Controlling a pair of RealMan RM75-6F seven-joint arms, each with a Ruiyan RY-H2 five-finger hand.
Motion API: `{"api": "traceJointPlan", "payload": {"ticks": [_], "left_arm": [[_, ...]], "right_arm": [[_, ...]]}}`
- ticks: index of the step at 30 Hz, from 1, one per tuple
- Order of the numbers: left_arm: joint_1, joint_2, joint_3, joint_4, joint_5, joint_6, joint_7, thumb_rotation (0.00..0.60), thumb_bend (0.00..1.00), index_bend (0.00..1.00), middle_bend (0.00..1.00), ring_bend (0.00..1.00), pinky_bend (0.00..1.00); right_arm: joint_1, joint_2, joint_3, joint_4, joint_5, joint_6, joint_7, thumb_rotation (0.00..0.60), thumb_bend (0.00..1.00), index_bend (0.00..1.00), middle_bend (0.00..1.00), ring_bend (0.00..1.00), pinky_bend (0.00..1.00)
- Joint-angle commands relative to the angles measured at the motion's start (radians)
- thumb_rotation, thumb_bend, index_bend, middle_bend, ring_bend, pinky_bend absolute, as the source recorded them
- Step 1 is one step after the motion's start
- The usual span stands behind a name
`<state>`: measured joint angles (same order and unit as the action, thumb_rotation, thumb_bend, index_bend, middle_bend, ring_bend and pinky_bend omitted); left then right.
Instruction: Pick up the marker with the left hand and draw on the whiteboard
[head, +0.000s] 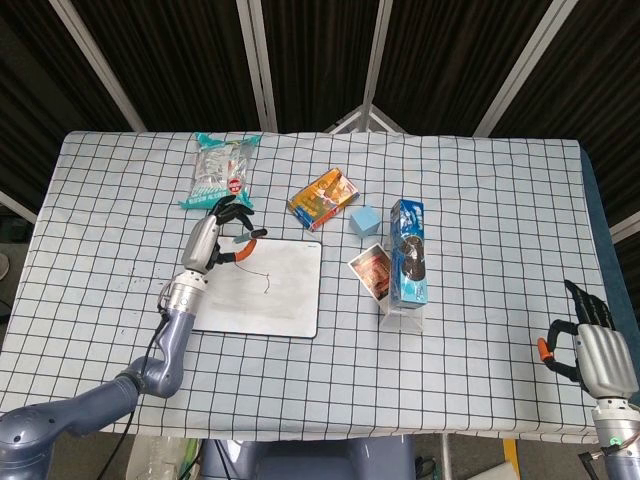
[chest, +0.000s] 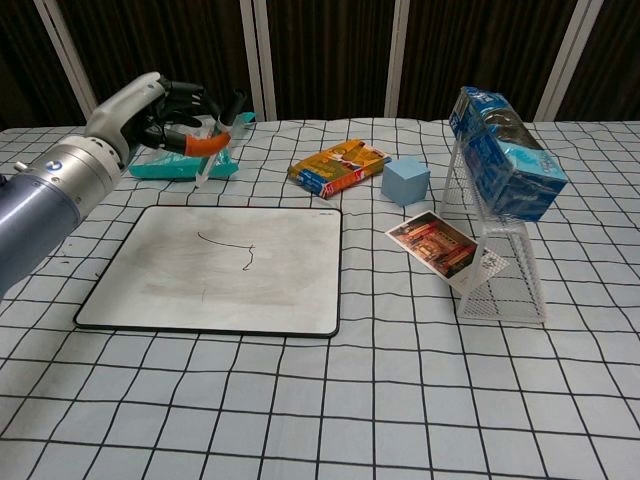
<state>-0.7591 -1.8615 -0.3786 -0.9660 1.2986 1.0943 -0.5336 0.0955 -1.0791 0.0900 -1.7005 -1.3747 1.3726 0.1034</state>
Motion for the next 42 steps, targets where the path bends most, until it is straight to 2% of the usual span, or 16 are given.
{"api": "traceJointPlan", "payload": {"ticks": [1,6,13,22,28,35,42], "left_arm": [[0.027,0.067,-0.008,-0.081,0.016,0.04,0.005,0.6,0.53,0.8,0.32,0.1,0.18],[0.058,0.127,0.009,-0.143,0.017,0.052,0.058,0.6,0.53,0.8,0.32,0.1,0.18],[0.105,0.211,0.058,-0.194,0.008,0.057,0.23,0.6,0.52,0.79,0.32,0.1,0.18],[0.138,0.293,0.146,-0.229,-0.024,-0.005,0.495,0.6,0.5,0.79,0.32,0.1,0.17],[0.151,0.322,0.202,-0.27,-0.103,-0.085,0.697,0.6,0.48,0.78,0.3,0.1,0.16],[0.15,0.326,0.228,-0.31,-0.173,-0.118,0.85,0.6,0.43,0.67,0.22,0.1,0.14],[0.146,0.323,0.231,-0.353,-0.257,-0.15,0.926,0.6,0.32,0.5,0.05,0.02,0.05]], "right_arm": [[0.0,-0.001,0.0,0.0,0.0,0.0,-0.001,0.6,0.42,0.0,0.0,0.0,0.0],[0.0,-0.003,0.0,0.002,0.001,0.0,-0.004,0.6,0.42,0.0,0.0,0.0,0.0],[0.001,-0.005,0.0,-0.003,0.004,0.0,-0.017,0.6,0.42,0.0,0.0,0.0,0.0],[0.005,-0.01,0.001,-0.008,0.006,-0.004,-0.035,0.6,0.42,0.0,0.0,0.0,0.0],[0.006,-0.011,0.001,-0.011,0.009,-0.005,-0.042,0.6,0.42,0.0,0.0,0.0,0.0],[0.004,-0.009,0.001,-0.013,0.009,-0.003,-0.041,0.6,0.42,0.0,0.0,0.0,0.0],[0.001,-0.006,0.0,-0.011,0.005,0.002,-0.032,0.6,0.42,0.0,0.0,0.0,0.0]]}}
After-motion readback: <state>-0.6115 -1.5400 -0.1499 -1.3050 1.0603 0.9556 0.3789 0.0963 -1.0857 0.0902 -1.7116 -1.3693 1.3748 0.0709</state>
